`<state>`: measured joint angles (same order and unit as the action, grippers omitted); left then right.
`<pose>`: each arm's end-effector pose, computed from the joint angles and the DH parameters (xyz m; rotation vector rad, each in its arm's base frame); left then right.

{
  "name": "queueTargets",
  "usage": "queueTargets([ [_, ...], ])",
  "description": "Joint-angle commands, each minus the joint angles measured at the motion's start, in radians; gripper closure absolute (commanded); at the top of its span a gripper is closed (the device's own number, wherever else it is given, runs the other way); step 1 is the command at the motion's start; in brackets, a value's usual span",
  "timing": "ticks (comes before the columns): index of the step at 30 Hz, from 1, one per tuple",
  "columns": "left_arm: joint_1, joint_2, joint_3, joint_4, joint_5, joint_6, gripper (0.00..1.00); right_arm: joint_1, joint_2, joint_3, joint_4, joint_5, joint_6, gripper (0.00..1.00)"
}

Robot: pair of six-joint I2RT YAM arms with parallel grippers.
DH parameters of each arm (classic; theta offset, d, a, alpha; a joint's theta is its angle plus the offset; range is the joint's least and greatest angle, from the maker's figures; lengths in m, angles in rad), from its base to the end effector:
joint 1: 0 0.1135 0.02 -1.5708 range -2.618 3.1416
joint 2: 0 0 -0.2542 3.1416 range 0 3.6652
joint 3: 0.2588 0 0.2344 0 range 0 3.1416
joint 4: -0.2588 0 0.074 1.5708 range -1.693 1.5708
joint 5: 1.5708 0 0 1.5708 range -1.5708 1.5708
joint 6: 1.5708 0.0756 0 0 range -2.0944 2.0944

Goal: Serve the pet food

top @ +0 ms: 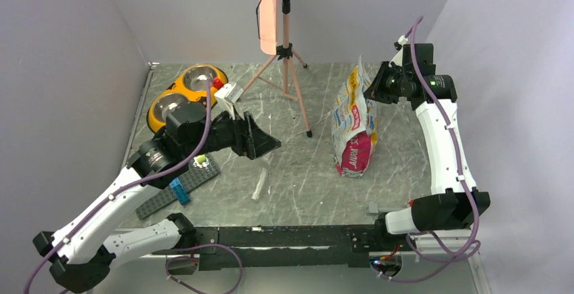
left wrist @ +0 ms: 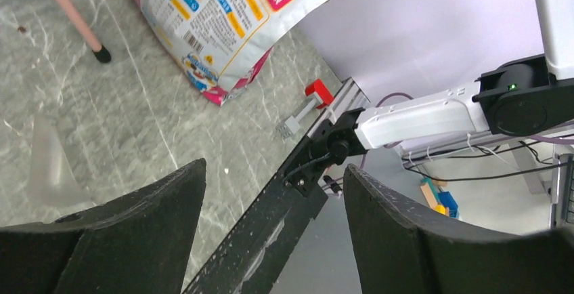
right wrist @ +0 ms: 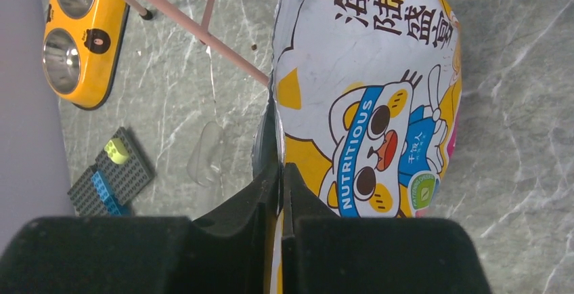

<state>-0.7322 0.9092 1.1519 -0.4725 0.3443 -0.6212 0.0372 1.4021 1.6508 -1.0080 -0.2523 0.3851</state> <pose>0.1396 -0.1598 0.3937 0.3784 1.9410 -1.2384 0.2880 0.0296 0.3767 0.2808 2.3380 0.5033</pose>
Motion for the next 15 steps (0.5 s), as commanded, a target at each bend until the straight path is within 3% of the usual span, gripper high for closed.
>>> queueTargets([
  [1, -0.093, 0.039, 0.087, 0.054, -0.191, 0.037, 0.22, 0.0, -0.028, -0.041, 0.041, -0.023, -0.008, 0.87],
  [3, -0.13, 0.055, 0.098, 0.055, -0.25, 0.043, 0.22, 0.015, -0.029, -0.048, 0.045, -0.029, -0.008, 0.74],
  [5, -0.163, 0.066, 0.098, 0.066, -0.316, 0.038, 0.22, 0.05, -0.029, -0.047, 0.037, 0.016, -0.007, 0.7],
  [10, -0.22, 0.1, 0.112, 0.105, -0.384, 0.055, 0.27, 0.214, -0.048, -0.083, 0.04, 0.306, 0.03, 0.81],
  [13, -0.247, 0.128, 0.141, 0.085, -0.41, 0.062, 0.28, 0.26, -0.054, -0.109, 0.057, 0.39, 0.045, 0.82],
  [15, -0.268, 0.141, 0.163, 0.058, -0.446, 0.066, 0.28, 0.262, -0.046, -0.106, 0.057, 0.401, 0.043, 0.93],
])
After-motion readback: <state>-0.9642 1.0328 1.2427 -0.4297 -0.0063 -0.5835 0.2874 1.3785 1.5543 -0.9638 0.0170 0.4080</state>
